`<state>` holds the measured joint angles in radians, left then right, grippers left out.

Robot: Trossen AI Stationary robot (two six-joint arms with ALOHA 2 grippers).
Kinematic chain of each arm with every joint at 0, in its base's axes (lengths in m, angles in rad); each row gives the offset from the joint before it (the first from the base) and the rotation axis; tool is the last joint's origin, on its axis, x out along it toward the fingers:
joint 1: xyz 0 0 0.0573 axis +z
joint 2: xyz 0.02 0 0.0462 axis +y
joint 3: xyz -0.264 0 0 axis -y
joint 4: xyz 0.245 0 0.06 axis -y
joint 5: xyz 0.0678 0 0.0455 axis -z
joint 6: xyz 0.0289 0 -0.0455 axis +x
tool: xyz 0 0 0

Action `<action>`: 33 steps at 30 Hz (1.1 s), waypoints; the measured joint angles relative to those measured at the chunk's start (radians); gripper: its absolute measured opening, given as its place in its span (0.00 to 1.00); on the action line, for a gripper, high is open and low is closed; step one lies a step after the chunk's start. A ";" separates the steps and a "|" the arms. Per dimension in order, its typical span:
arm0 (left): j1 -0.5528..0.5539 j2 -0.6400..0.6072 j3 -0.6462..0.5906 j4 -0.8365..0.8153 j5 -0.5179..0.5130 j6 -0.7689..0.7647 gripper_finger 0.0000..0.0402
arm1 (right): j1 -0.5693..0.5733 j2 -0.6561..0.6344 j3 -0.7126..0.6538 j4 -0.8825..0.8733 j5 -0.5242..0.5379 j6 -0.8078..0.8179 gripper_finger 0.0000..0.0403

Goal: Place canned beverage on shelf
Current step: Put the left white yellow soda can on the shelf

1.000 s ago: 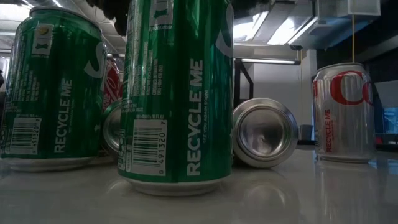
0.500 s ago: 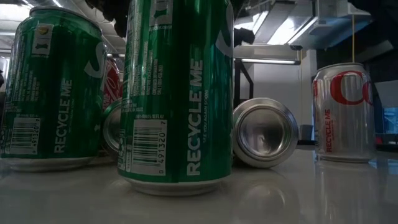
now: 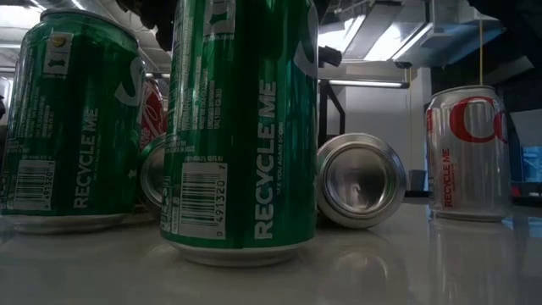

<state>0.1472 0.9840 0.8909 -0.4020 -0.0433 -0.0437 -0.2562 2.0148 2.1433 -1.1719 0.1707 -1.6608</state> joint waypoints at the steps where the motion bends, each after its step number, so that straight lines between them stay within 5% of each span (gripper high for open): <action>1: 0.000 0.004 0.000 0.001 0.000 0.001 0.92 | 0.000 0.000 0.000 -0.005 -0.002 0.003 0.75; 22: 0.000 0.016 0.000 0.001 -0.123 -0.007 0.92 | 0.000 0.000 0.000 0.056 0.017 -0.099 0.75; 33: 0.018 0.136 0.000 0.083 -0.209 -0.002 0.92 | 0.000 0.030 0.000 -0.009 0.013 -0.097 0.75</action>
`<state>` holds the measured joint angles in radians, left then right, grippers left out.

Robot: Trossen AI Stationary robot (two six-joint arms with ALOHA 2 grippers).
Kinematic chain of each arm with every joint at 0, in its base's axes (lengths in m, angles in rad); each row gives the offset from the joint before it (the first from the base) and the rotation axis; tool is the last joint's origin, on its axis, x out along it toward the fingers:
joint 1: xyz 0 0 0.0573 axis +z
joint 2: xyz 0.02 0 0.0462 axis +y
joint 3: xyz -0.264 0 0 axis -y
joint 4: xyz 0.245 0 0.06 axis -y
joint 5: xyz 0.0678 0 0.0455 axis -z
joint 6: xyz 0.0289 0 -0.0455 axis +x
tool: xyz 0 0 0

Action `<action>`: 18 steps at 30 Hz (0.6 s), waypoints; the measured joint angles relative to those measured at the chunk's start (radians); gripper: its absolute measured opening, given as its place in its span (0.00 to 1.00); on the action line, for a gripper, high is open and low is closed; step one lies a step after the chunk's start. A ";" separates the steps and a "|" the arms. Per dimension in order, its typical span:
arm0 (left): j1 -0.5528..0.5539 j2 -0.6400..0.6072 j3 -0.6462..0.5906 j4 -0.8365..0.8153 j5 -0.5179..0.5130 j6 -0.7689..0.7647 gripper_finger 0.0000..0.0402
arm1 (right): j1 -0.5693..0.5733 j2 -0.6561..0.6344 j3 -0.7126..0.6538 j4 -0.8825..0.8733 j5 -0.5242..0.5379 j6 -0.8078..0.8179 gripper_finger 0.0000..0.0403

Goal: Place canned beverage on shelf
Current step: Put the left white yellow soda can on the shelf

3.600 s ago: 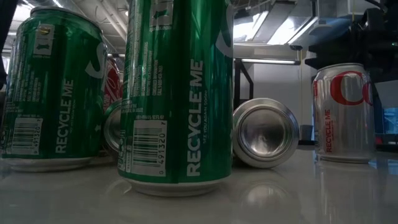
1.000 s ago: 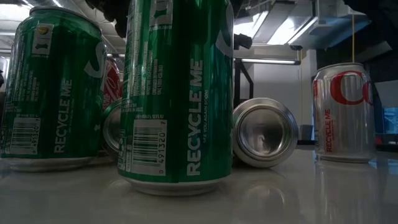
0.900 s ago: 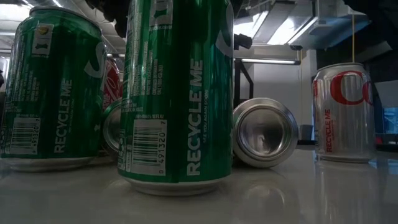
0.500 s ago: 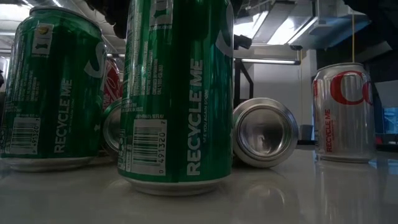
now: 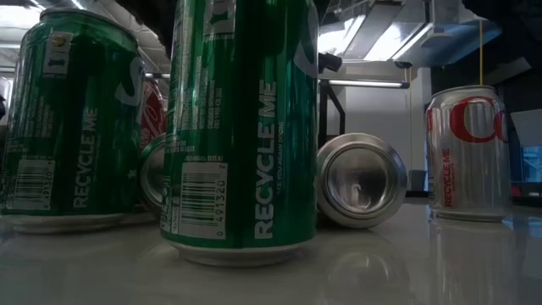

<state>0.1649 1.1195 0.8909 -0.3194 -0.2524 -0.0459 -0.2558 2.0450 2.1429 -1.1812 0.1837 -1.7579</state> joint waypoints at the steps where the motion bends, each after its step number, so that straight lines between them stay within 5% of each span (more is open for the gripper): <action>1: 0.007 0.015 0.000 0.003 0.000 0.000 0.92 | 0.000 0.002 0.000 0.009 0.000 0.000 0.75; 18: 0.105 0.238 0.000 0.221 0.008 0.007 0.92 | -0.001 0.006 0.000 0.056 -0.069 0.023 0.75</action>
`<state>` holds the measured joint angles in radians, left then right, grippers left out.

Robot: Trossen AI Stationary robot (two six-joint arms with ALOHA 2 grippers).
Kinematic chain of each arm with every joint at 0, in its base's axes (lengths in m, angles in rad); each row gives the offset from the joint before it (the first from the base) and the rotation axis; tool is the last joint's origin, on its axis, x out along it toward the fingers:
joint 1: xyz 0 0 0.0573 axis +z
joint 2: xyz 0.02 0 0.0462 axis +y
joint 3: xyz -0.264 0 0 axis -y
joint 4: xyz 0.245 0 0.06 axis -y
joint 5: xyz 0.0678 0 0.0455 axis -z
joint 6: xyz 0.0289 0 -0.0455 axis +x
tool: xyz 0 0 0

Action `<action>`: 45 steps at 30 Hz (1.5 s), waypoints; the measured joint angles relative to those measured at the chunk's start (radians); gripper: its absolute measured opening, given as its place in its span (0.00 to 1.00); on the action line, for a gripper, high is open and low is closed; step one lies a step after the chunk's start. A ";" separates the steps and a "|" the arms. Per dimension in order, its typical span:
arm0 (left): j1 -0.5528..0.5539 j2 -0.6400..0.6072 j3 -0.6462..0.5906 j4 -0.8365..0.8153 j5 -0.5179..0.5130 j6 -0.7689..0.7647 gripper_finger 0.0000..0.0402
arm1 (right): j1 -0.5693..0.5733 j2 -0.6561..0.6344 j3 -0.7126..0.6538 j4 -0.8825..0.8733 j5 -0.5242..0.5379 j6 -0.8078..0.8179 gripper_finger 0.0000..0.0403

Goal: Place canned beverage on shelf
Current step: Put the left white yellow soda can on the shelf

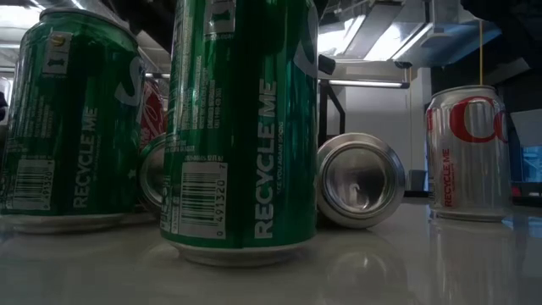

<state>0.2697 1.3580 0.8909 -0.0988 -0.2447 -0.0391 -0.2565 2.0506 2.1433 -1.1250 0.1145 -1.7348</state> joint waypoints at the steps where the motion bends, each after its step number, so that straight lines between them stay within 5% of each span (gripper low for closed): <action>1: 0.001 0.007 0.000 0.004 0.002 0.009 0.92 | 0.000 0.000 0.000 -0.001 -0.002 0.000 0.75; 45: 0.031 0.175 0.000 0.276 0.024 0.077 0.92 | -0.007 0.031 0.000 -0.007 -0.029 0.033 0.75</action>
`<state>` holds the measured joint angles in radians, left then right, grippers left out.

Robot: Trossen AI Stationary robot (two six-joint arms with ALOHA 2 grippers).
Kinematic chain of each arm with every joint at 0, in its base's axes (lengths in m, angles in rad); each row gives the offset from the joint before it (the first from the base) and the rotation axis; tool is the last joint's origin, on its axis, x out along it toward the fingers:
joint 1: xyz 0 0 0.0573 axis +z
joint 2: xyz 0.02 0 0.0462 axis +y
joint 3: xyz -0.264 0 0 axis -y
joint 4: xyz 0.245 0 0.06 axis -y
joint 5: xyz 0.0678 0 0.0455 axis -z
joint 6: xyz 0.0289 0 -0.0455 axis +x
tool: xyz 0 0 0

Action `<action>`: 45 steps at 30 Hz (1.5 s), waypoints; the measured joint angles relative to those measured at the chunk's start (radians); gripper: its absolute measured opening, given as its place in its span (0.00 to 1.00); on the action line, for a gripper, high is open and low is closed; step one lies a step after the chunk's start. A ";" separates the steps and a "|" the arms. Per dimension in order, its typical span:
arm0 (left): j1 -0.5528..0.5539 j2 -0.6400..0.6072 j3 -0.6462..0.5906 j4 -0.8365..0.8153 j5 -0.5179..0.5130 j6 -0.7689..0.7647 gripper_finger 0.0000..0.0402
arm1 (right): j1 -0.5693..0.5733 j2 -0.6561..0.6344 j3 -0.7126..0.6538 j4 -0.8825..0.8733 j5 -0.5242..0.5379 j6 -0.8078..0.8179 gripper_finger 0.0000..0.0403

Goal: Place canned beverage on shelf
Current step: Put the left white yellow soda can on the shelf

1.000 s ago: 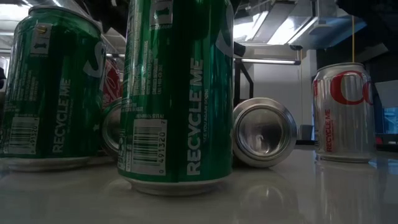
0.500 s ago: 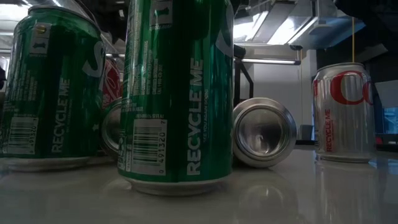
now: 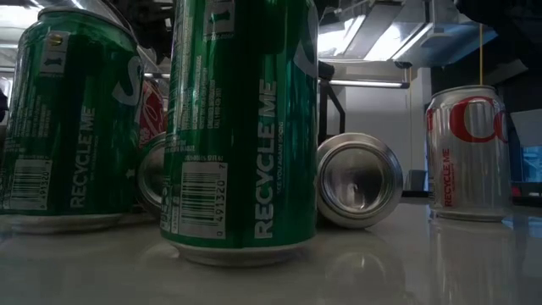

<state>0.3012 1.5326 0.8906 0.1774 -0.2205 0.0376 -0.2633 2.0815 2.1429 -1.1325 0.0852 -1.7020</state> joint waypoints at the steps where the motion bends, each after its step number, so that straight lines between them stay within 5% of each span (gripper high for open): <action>1: 0.000 0.000 0.000 0.000 0.000 0.000 0.91 | 0.000 0.000 0.000 -0.001 0.000 0.001 0.75; 19: 0.000 0.000 0.000 0.000 0.066 0.001 0.73 | 0.001 0.000 0.000 -0.012 -0.028 0.007 0.75; 33: 0.000 0.000 0.000 0.004 0.107 0.001 0.72 | 0.001 -0.001 0.000 -0.024 -0.064 0.062 0.75; 45: -0.002 0.000 0.000 0.015 0.119 0.054 0.72 | 0.002 -0.001 0.000 -0.040 -0.063 0.286 0.75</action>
<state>0.2989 1.5326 0.8906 0.1924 -0.1015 0.0917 -0.2615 2.0804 2.1429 -1.1729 0.0219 -1.4161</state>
